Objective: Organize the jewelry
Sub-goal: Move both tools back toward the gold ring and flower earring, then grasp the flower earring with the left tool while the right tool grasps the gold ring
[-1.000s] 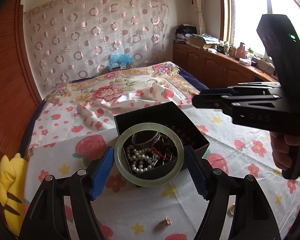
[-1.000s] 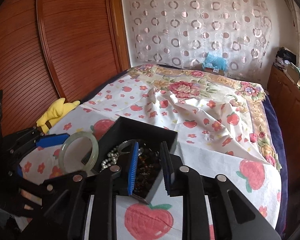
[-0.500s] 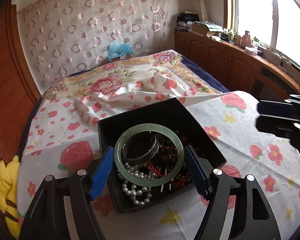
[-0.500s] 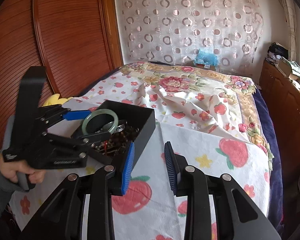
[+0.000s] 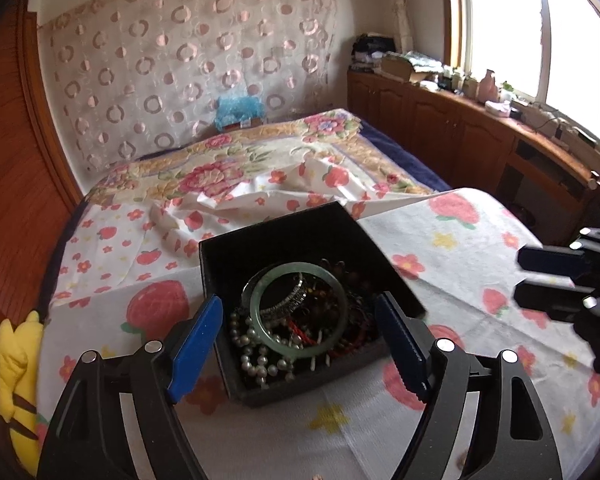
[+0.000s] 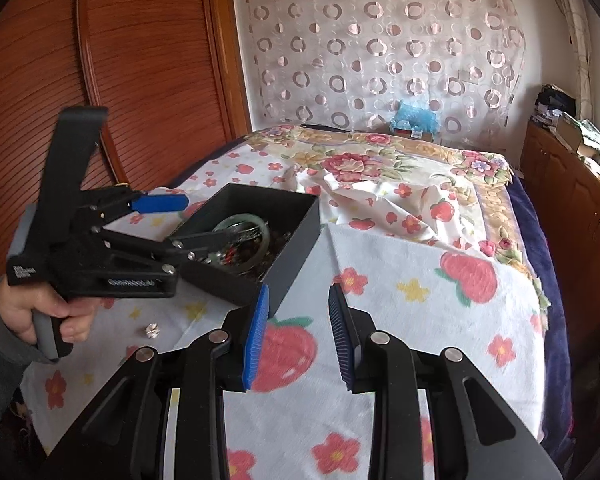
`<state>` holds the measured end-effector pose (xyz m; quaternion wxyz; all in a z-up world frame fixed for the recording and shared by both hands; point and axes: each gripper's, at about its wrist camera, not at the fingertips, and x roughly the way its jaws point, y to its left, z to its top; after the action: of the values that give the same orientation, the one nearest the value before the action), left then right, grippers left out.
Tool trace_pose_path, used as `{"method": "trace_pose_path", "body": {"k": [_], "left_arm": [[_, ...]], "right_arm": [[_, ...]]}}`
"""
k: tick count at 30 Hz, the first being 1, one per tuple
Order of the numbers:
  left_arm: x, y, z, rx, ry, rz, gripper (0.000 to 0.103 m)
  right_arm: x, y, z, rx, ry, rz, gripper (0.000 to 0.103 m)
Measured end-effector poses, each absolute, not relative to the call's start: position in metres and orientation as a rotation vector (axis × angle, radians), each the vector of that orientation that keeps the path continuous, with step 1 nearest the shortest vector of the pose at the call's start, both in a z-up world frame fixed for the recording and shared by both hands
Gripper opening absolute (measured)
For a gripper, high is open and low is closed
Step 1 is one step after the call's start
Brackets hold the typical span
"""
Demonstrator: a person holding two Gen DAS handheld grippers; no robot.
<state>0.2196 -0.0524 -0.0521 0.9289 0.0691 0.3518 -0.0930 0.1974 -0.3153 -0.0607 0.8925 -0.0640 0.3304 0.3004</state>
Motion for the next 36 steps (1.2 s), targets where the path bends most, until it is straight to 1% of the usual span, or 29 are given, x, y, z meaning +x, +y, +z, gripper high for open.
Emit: {"method": "trace_pose_path", "body": {"k": [4,6,7,16,18,20,26,29,32,35,36], "left_arm": [[0.197,-0.055,-0.044,0.158,0.697,-0.216,0.076],[0.188,-0.055,-0.042,0.156,0.692,-0.229,0.076],[0.184,-0.054,-0.042,0.153,0.692,-0.235,0.076],[0.151,-0.041,-0.063,0.132,0.733,-0.258,0.076],[0.145,-0.037,-0.071,0.129,0.748,-0.261,0.076],[0.141,-0.036,-0.078,0.135,0.766,-0.268,0.076],[0.133,-0.034,-0.093,0.148,0.808,-0.287,0.076],[0.129,-0.034,-0.101,0.15,0.821,-0.294,0.074],[0.127,-0.036,-0.108,0.152,0.84,-0.302,0.068],[0.128,-0.037,-0.112,0.147,0.857,-0.312,0.059],[0.129,-0.037,-0.113,0.145,0.861,-0.314,0.054]], "right_arm": [[0.178,-0.311,-0.067,-0.139,0.691,0.64,0.034],[0.169,-0.308,-0.073,-0.149,0.702,0.65,0.04],[0.165,-0.306,-0.076,-0.153,0.706,0.652,0.041],[0.139,-0.29,-0.105,-0.23,0.781,0.691,0.04],[0.135,-0.286,-0.112,-0.263,0.796,0.708,0.03],[0.134,-0.283,-0.117,-0.284,0.812,0.706,0.025],[0.128,-0.277,-0.128,-0.307,0.85,0.72,0.019],[0.127,-0.275,-0.132,-0.323,0.865,0.717,0.014],[0.127,-0.275,-0.134,-0.334,0.869,0.719,0.012],[0.127,-0.276,-0.131,-0.335,0.864,0.721,0.011],[0.126,-0.276,-0.13,-0.334,0.859,0.719,0.011]]}}
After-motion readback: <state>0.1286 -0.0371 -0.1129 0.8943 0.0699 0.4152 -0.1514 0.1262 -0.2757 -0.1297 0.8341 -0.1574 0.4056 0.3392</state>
